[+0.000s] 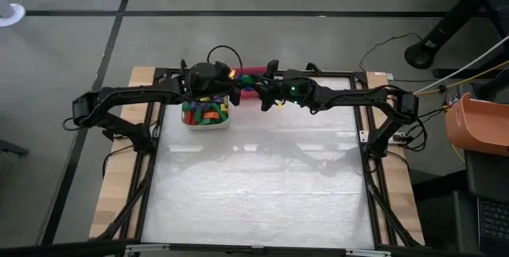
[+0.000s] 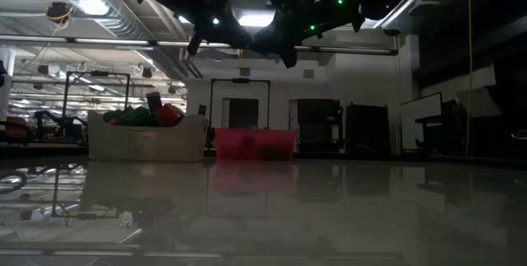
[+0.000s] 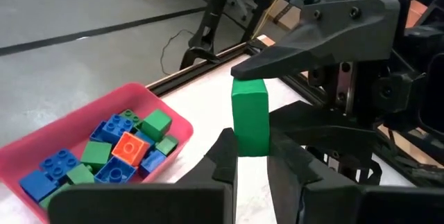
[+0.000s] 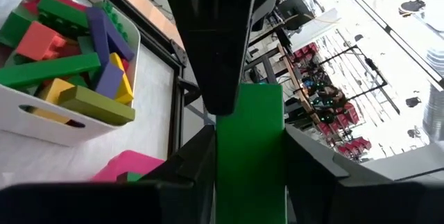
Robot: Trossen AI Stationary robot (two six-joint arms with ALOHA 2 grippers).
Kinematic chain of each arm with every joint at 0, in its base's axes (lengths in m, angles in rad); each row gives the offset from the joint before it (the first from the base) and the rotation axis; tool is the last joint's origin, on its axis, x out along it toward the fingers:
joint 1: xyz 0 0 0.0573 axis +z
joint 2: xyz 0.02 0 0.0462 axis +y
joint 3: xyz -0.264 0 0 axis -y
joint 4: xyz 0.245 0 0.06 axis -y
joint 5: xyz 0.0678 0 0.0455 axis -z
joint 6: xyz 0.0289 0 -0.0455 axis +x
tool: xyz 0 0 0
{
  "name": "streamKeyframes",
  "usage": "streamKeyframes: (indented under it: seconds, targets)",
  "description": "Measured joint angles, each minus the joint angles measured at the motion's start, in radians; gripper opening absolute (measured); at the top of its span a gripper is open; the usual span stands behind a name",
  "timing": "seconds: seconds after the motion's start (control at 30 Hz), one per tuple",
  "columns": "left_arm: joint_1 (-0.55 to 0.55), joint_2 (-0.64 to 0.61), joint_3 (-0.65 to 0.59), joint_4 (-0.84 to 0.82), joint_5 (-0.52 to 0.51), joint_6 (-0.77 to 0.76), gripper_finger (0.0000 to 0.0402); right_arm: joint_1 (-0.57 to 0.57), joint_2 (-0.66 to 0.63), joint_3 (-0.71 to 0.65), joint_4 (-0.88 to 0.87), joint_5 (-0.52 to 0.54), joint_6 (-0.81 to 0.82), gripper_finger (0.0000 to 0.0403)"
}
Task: Sort blocks by size
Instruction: Put the large green wooden block into the white bin
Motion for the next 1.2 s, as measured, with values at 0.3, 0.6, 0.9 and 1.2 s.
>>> streamKeyframes:
  seconds: [0.3,0.6,0.9,1.2]
  targets:
    - [0.052,-0.085,-0.002,-0.064,-0.032,0.089,0.0033,0.002,-0.002,0.001,-0.008,-0.013,0.138,0.0210]
    - [0.122,-0.312,-0.001,-0.597,-0.022,0.086,0.0035,0.002,-0.018,0.000,-0.021,-0.007,0.228,0.0249]
    - [0.120,-0.430,-0.001,-1.016,-0.076,0.003,0.0041,0.002,-0.019,0.000,-0.039,-0.006,0.264,0.0250]
    - [0.120,-0.396,-0.095,-1.000,-0.110,0.017,0.0049,0.001,-0.019,0.000,-0.039,-0.006,0.264,0.0250]
